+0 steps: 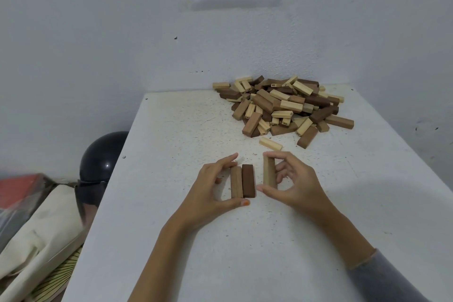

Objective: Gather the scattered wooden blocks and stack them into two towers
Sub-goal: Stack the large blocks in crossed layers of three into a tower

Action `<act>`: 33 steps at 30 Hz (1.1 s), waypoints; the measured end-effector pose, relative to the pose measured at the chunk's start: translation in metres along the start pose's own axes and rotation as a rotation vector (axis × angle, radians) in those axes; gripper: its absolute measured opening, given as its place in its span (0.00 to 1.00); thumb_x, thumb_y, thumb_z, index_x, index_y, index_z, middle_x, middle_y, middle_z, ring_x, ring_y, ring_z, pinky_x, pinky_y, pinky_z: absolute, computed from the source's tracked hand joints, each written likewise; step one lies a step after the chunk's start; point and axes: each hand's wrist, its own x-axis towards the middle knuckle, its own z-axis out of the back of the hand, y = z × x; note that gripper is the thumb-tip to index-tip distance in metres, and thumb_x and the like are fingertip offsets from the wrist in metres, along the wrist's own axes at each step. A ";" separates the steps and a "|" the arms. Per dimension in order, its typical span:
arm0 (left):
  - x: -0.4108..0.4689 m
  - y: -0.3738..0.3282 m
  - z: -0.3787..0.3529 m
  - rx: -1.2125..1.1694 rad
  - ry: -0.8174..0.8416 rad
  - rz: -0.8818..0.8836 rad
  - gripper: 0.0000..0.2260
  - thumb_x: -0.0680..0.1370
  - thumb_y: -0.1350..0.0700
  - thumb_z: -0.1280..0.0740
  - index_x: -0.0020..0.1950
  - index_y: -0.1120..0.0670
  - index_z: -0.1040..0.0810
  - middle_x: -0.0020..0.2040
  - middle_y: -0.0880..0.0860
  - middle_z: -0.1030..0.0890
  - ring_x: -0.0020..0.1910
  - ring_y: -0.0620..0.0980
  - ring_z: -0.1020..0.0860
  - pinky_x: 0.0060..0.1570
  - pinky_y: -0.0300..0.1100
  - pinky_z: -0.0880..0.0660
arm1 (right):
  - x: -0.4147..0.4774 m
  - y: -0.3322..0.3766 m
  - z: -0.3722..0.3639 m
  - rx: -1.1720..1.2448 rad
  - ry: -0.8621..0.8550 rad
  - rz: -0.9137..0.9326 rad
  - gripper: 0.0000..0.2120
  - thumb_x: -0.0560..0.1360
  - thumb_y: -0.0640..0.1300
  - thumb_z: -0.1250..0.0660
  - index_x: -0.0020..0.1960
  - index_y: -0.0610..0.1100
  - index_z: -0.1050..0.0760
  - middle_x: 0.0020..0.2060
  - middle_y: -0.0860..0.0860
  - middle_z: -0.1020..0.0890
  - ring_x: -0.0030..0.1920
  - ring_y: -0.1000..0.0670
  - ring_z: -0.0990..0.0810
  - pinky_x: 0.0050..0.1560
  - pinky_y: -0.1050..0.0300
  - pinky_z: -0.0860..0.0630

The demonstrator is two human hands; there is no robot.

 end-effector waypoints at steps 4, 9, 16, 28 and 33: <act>-0.001 0.000 0.000 0.007 0.001 -0.011 0.40 0.66 0.46 0.21 0.74 0.39 0.38 0.65 0.37 0.28 0.66 0.39 0.34 0.55 0.24 0.36 | 0.001 0.003 -0.004 -0.098 0.170 -0.004 0.44 0.58 0.62 0.23 0.71 0.61 0.36 0.58 0.64 0.23 0.53 0.59 0.29 0.47 0.73 0.34; 0.000 -0.001 0.001 0.006 0.037 -0.004 0.42 0.66 0.46 0.21 0.75 0.39 0.40 0.67 0.37 0.30 0.67 0.38 0.36 0.56 0.23 0.37 | 0.003 0.006 0.001 -0.152 0.292 -0.013 0.52 0.59 0.63 0.22 0.73 0.69 0.50 0.67 0.69 0.34 0.61 0.63 0.35 0.50 0.76 0.36; -0.002 -0.001 0.005 -0.021 0.050 0.021 0.40 0.68 0.50 0.22 0.75 0.38 0.40 0.66 0.36 0.29 0.67 0.37 0.34 0.58 0.24 0.37 | 0.003 0.008 0.001 -0.164 0.339 -0.025 0.49 0.64 0.56 0.21 0.73 0.68 0.51 0.63 0.71 0.30 0.62 0.63 0.35 0.53 0.76 0.39; -0.002 0.000 0.003 0.023 0.038 -0.022 0.41 0.66 0.46 0.21 0.74 0.40 0.37 0.64 0.33 0.27 0.67 0.40 0.33 0.58 0.26 0.36 | 0.003 0.005 0.001 -0.178 0.297 0.018 0.47 0.62 0.57 0.20 0.73 0.67 0.45 0.61 0.66 0.29 0.62 0.59 0.32 0.52 0.77 0.38; -0.001 0.000 0.002 0.042 0.016 -0.033 0.40 0.65 0.46 0.21 0.73 0.41 0.36 0.63 0.32 0.28 0.66 0.41 0.32 0.57 0.27 0.35 | 0.003 0.004 0.001 -0.175 0.284 0.028 0.47 0.62 0.57 0.20 0.73 0.65 0.43 0.59 0.65 0.26 0.61 0.57 0.31 0.50 0.77 0.37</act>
